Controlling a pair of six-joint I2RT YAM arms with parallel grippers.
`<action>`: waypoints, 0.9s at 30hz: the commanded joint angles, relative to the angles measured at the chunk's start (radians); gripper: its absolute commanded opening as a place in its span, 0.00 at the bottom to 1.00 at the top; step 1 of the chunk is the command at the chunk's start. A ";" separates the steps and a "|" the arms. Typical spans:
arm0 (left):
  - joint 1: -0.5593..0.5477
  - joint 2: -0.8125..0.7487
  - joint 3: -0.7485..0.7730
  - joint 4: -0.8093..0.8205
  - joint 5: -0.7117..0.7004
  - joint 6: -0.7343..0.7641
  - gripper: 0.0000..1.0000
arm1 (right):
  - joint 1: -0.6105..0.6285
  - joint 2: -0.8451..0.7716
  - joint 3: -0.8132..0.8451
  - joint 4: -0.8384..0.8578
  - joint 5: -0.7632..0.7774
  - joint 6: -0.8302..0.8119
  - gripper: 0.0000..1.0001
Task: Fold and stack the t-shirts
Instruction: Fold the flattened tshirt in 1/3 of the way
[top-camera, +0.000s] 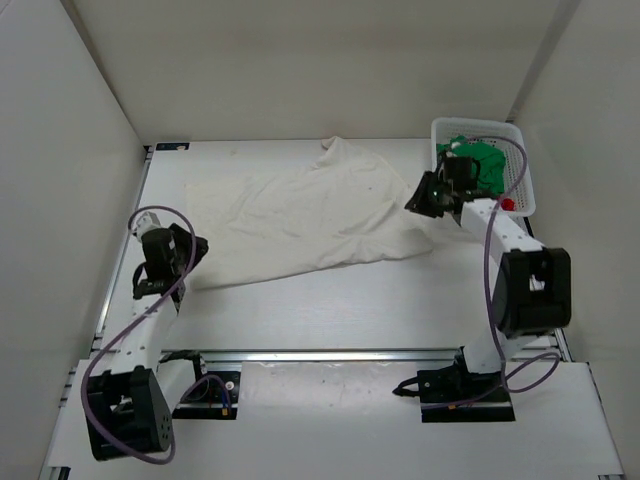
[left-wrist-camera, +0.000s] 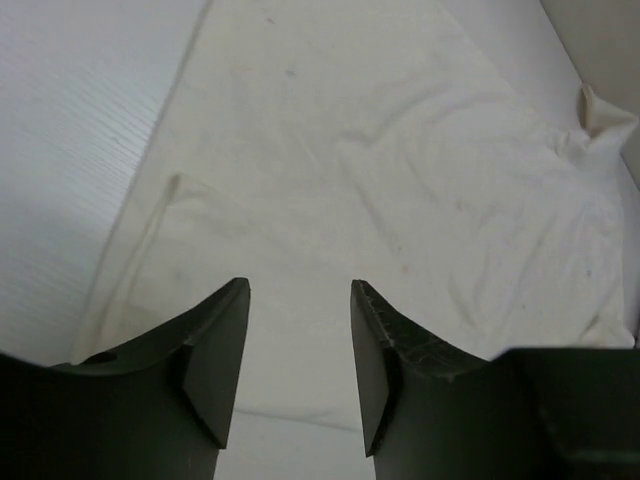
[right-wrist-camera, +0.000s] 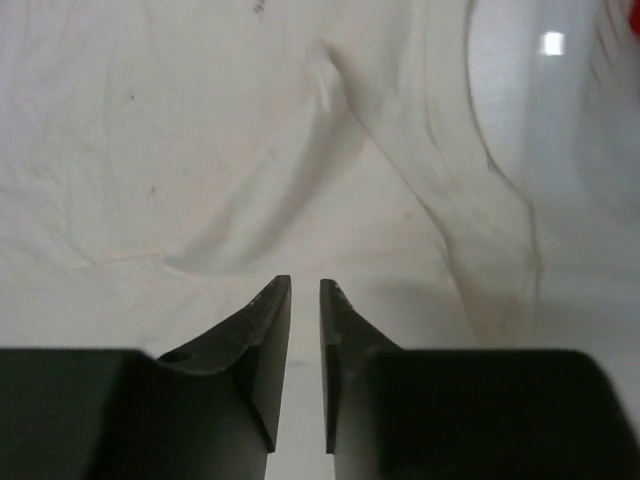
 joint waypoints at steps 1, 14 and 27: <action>-0.053 -0.018 -0.112 0.035 0.059 -0.029 0.54 | -0.044 -0.136 -0.231 0.111 0.043 0.081 0.14; 0.024 0.220 -0.197 0.248 0.203 -0.208 0.49 | -0.147 -0.092 -0.441 0.260 -0.023 0.127 0.43; 0.070 0.220 -0.231 0.201 0.178 -0.190 0.46 | -0.185 -0.326 -0.730 0.240 0.060 0.231 0.00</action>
